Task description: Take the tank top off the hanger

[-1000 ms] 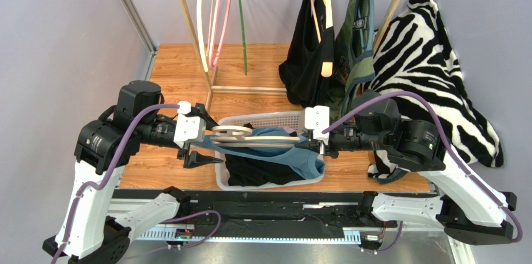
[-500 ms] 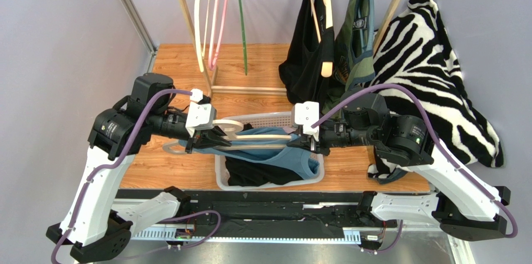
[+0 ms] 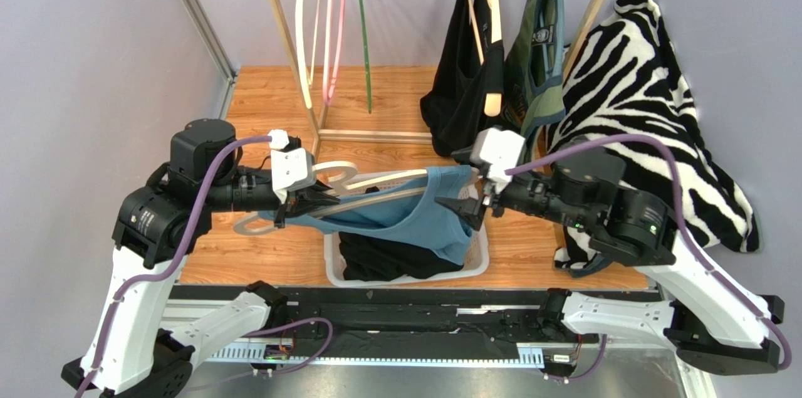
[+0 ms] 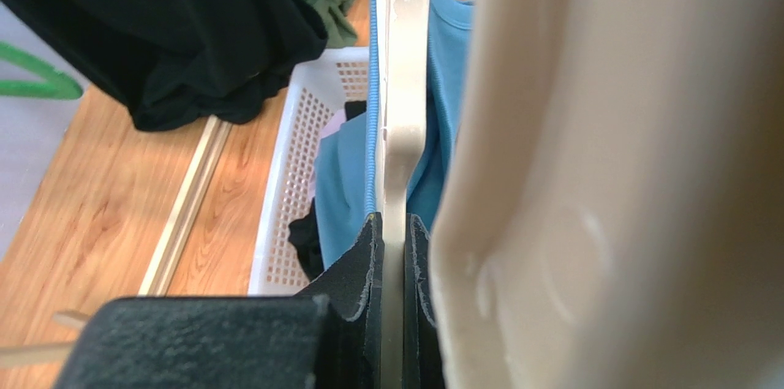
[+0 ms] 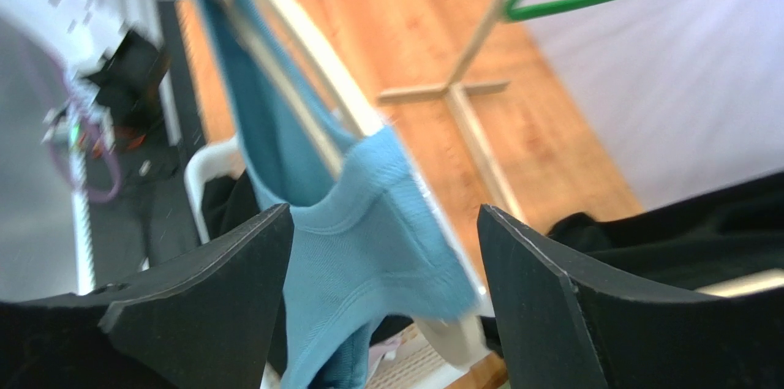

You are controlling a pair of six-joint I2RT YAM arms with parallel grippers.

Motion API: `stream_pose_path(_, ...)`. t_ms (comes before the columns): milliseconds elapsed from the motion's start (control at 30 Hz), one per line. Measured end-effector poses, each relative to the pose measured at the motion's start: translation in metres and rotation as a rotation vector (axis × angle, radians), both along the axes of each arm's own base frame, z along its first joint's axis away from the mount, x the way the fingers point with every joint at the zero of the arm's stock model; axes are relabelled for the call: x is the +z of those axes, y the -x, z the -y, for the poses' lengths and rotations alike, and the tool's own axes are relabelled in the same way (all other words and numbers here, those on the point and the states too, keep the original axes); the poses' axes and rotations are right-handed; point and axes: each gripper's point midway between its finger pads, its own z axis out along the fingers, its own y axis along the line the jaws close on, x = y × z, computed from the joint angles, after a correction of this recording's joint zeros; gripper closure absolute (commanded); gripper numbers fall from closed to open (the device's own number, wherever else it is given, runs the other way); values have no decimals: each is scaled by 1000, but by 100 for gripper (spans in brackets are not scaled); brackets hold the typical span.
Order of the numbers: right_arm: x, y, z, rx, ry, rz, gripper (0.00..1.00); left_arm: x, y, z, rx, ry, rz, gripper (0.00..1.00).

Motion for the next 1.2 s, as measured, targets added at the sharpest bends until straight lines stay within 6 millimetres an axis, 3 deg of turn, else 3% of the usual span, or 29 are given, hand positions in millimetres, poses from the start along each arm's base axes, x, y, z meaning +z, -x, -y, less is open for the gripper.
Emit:
stream_pose_path(167,30,-5,32,-131,-164,52,26,-1,-3,-5,48,5,-3,100)
stream_pose_path(367,23,-1,59,-210,-307,22,29,2,-2,-8,65,17,-5,100)
stream_pose_path(633,-29,-10,32,-225,-288,-114,29,2,0,-8,63,24,-22,100)
stream_pose_path(1000,-26,-30,15,-284,-330,-142,42,-1,6,-13,79,16,-35,100)
stream_pose_path(1133,-30,-36,8,-297,-323,-160,41,-4,8,-17,95,7,-39,100)
stream_pose_path(1200,-33,-37,6,-301,-319,-170,35,-5,7,-18,102,3,-39,100)
